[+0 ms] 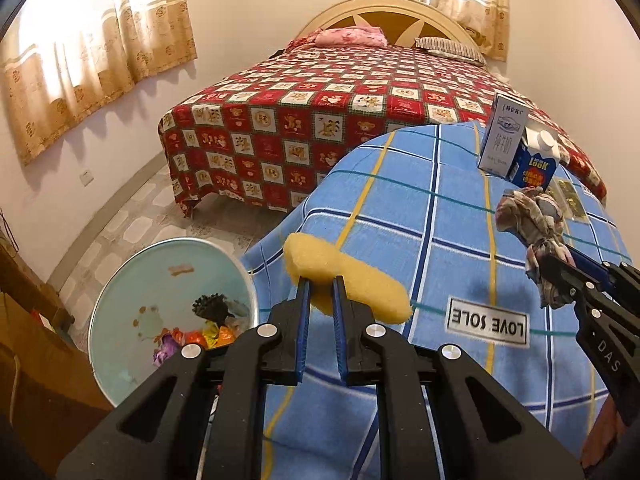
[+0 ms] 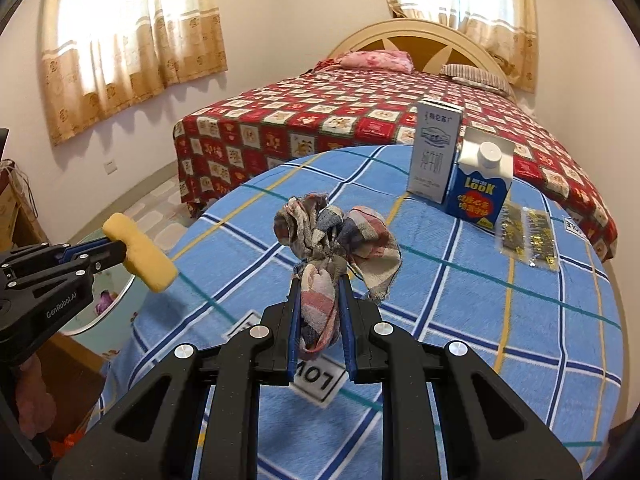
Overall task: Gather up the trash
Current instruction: 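Carry the checked cloth and yellow sponge over the bin with both tools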
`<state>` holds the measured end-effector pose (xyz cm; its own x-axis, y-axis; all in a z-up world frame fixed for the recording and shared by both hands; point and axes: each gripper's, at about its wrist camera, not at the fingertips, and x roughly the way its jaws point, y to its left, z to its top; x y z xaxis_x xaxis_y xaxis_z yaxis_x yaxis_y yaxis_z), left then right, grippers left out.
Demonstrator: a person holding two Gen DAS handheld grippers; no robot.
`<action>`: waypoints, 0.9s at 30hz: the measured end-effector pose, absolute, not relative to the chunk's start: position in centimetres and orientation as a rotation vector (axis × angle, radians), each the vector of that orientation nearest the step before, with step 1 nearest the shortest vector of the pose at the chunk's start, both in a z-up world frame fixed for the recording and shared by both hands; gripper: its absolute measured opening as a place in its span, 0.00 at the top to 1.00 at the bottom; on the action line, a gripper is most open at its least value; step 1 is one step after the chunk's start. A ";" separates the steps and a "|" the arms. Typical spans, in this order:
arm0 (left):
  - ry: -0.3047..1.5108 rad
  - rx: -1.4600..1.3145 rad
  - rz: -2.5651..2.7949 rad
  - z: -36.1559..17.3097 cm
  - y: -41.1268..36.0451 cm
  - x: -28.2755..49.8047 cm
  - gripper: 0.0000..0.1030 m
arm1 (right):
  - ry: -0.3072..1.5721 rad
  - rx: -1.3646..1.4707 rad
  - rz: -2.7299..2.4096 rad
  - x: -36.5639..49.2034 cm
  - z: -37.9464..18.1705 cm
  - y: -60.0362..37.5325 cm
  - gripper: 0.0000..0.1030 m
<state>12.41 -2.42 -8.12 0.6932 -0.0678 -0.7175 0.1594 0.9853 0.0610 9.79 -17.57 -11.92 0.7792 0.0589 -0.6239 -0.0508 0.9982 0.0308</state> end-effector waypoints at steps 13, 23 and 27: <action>0.784 0.125 -0.110 -8.1 -0.6 9.6 0.89 | 0.666 0.000 0.082 7.7 -12.2 -15.5 0.82; 0.781 0.139 -0.095 -8.3 0.3 8.6 0.89 | 0.655 -0.002 0.096 6.4 -12.3 -14.6 0.82; 0.784 0.145 -0.083 -8.5 0.8 8.3 0.89 | 0.654 -0.007 0.105 6.2 -12.4 -14.1 0.82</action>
